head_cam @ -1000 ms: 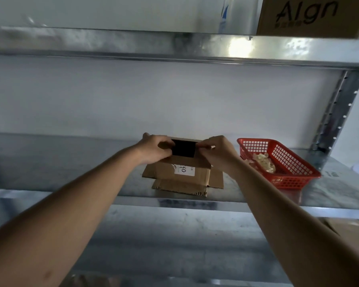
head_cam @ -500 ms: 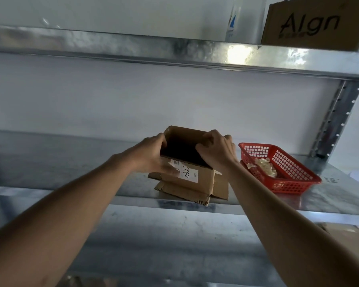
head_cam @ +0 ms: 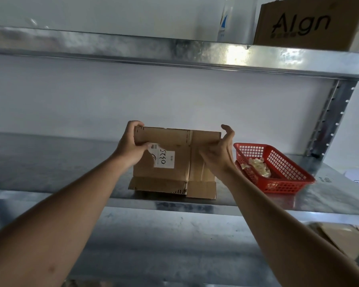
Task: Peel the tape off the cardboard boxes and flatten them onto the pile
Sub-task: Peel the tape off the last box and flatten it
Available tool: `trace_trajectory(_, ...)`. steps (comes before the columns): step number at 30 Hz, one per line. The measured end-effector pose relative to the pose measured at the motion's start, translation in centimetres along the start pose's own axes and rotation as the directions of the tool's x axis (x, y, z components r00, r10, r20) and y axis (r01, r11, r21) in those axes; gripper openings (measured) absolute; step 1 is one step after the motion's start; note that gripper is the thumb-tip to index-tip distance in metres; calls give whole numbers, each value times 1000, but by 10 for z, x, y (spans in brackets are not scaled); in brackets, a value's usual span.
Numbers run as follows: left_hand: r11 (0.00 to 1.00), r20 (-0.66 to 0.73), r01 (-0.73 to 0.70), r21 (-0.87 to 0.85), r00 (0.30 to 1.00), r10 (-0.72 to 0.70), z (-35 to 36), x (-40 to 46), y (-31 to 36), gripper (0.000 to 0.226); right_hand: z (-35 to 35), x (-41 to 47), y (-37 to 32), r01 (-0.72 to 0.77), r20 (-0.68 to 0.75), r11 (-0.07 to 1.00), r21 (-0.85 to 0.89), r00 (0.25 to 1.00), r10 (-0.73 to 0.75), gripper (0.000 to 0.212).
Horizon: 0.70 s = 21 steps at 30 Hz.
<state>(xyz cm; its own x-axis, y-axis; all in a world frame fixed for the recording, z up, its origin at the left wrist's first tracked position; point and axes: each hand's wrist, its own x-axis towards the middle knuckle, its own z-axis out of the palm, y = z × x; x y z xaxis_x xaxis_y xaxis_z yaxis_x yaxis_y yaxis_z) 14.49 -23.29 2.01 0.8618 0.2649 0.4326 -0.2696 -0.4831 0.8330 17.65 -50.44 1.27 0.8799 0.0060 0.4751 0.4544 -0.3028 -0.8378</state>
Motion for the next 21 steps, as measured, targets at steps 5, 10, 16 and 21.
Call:
trace_trajectory(5, 1000, -78, 23, -18, 997, -25, 7, -2, -3, 78, -1, -3, 33, -123, 182, 985, -121, 973, 144, 68)
trace_trajectory(10, 985, -59, -20, 171, 998, 31, 13, -4, -8, 61, 5, -6, 43, 26, 176, 966, -257, 984, 20, 58)
trace_trajectory(16, 939, 216, -17, 344, 974, -61, 15, -8, -20, 92, 5, 5, 41, -66, 85, 954, -291, 992, 95, 50)
trace_trajectory(21, 819, 258, 12, 574, 946, -194, 31, -6, -33, 84, 13, 1, 47, -164, 128, 898, -407, 964, 234, 43)
